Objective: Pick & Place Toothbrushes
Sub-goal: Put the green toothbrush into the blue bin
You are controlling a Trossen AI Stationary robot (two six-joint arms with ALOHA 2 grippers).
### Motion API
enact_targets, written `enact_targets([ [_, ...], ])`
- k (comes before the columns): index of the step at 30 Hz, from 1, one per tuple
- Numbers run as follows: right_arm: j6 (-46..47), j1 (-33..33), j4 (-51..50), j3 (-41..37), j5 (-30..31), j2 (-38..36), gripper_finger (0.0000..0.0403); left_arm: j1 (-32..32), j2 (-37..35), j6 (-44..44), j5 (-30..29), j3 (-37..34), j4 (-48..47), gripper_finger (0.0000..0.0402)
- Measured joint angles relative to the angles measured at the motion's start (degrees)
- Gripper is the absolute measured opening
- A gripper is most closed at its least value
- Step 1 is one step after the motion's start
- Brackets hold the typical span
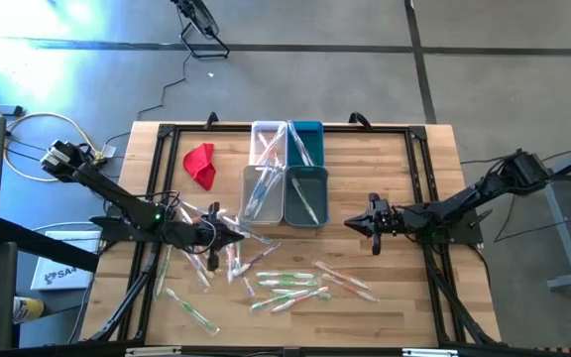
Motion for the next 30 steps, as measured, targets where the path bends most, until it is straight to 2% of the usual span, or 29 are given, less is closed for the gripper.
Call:
enact_targets([
  [3,-1.14,0.0,0.27,0.49,0.19,0.01,0.0003,0.0,-0.01,4.22,-0.1,0.0,0.01,0.0003],
  [8,-3.86,0.0,-2.32,6.08,-0.81,-0.03,0.0003,0.0,-1.3,8.18,-1.06,0.0,-0.62,0.0003],
  [12,-7.51,0.0,-13.21,12.93,-6.07,0.19,0.0002,0.0,-2.33,9.98,-1.09,0.0,-3.1,0.0003],
  [15,-6.81,0.01,-24.79,18.88,-6.16,2.14,0.0002,0.0,-2.34,10.25,-1.17,0.0,-4.88,0.0003],
  [19,-6.28,-0.01,-31.4,25.57,-6.1,7.42,0.0002,0.02,-2.36,9.25,-1.41,0.0,-5.76,0.0003],
  [30,-9.32,0.01,-32.47,39.52,-12.06,24.99,0.0002,0.02,-2.34,8.76,-3.54,0.0,-5.84,0.0003],
])
